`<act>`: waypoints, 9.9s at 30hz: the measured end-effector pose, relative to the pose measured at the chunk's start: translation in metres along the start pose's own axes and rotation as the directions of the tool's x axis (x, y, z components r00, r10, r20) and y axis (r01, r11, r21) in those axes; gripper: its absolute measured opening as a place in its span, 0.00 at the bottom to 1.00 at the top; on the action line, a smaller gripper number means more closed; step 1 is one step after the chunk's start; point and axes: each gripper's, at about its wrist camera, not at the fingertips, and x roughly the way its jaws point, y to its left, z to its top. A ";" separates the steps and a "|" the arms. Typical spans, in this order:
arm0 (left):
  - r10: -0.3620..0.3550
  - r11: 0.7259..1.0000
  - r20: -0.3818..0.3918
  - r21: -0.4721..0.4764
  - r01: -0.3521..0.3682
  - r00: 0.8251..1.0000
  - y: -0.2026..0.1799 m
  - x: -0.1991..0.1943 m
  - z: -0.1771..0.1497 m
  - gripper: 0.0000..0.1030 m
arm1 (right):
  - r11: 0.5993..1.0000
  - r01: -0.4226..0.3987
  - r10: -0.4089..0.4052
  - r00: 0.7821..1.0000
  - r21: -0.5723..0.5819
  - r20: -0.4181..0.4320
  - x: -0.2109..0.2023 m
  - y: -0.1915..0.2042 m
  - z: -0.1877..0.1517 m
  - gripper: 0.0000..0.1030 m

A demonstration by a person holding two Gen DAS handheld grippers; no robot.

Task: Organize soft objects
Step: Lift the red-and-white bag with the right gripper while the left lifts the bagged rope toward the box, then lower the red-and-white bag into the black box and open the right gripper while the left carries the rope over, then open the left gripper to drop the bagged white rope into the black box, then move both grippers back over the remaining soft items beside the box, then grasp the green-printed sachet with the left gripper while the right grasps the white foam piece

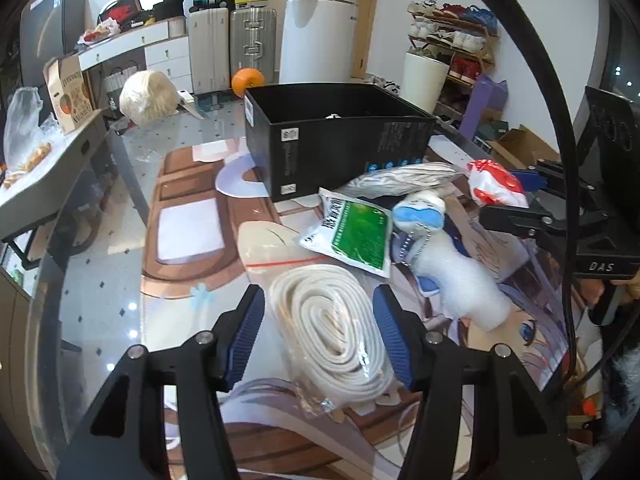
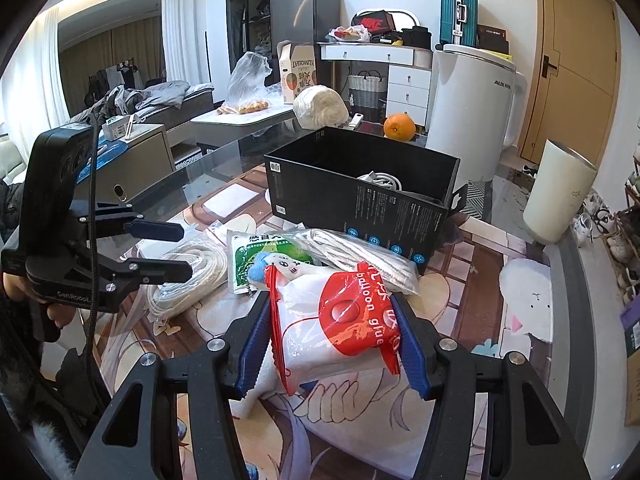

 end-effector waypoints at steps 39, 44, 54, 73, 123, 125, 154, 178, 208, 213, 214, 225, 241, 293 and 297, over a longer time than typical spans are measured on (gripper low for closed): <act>0.072 0.997 0.151 -0.046 -0.066 0.986 0.020 -0.031 -0.001 0.30 | 1.000 0.012 -0.010 0.993 -0.016 0.114 -0.012 0.010 0.024 0.57; 0.055 0.998 0.208 -0.042 -0.047 0.977 0.018 -0.035 0.016 0.30 | 1.000 0.027 -0.026 0.991 -0.009 0.129 -0.016 0.008 0.031 0.57; 0.048 0.999 0.263 -0.016 -0.045 0.964 0.011 -0.027 0.053 0.31 | 0.999 0.040 -0.042 0.989 0.013 0.141 -0.014 -0.003 0.045 0.57; 0.075 0.997 0.271 -0.009 -0.075 0.960 0.007 0.004 0.100 0.31 | 0.995 0.074 -0.085 0.982 0.069 0.168 -0.002 -0.038 0.080 0.57; -0.009 0.996 0.155 0.092 -0.006 0.988 0.006 0.085 0.144 0.31 | 0.998 0.054 -0.054 0.998 0.021 0.022 0.084 -0.069 0.110 0.57; -0.009 0.995 0.151 0.095 -0.006 0.988 0.006 0.086 0.145 0.31 | 0.999 0.050 -0.051 0.999 0.018 0.013 0.087 -0.069 0.110 0.57; -0.037 0.994 0.120 0.105 0.024 0.992 0.006 0.090 0.142 0.31 | 0.995 0.095 -0.095 0.995 0.009 0.038 0.083 -0.076 0.110 0.88; 0.058 0.998 0.219 -0.017 -0.056 0.974 0.020 0.026 0.100 1.00 | 0.975 0.112 -0.129 0.988 0.190 0.080 0.023 -0.088 0.067 0.99; 0.109 0.994 0.182 -0.051 -0.101 0.977 0.015 0.004 0.026 1.00 | 0.994 0.027 -0.016 0.994 0.107 -0.105 0.017 -0.004 0.000 0.99; 0.104 0.994 0.172 -0.050 -0.097 0.980 0.015 0.003 0.023 1.00 | 0.993 -0.033 0.048 0.989 0.110 -0.139 0.024 0.004 -0.013 0.99; 0.105 0.994 0.169 -0.047 -0.099 0.980 0.015 0.003 0.022 1.00 | 0.993 -0.041 0.057 0.988 0.115 -0.143 0.026 0.005 -0.014 0.99; 0.071 0.997 0.107 -0.005 -0.071 0.992 0.012 0.013 0.020 1.00 | 0.998 -0.014 0.027 0.976 0.064 -0.214 0.045 0.020 -0.020 0.99; 0.114 0.982 -0.017 0.155 -0.110 0.993 -0.004 0.049 0.036 1.00 | 0.997 0.020 -0.004 0.977 0.072 -0.215 0.037 -0.001 -0.025 0.99; -0.026 0.993 -0.044 0.116 0.031 0.999 0.009 0.037 0.026 0.34 | 0.998 -0.018 0.028 0.985 0.063 -0.168 0.032 0.006 -0.025 0.74; -0.026 0.995 -0.018 0.101 0.027 1.000 0.011 0.028 0.023 0.34 | 0.998 -0.020 0.028 0.987 0.053 -0.159 0.033 0.009 -0.024 0.64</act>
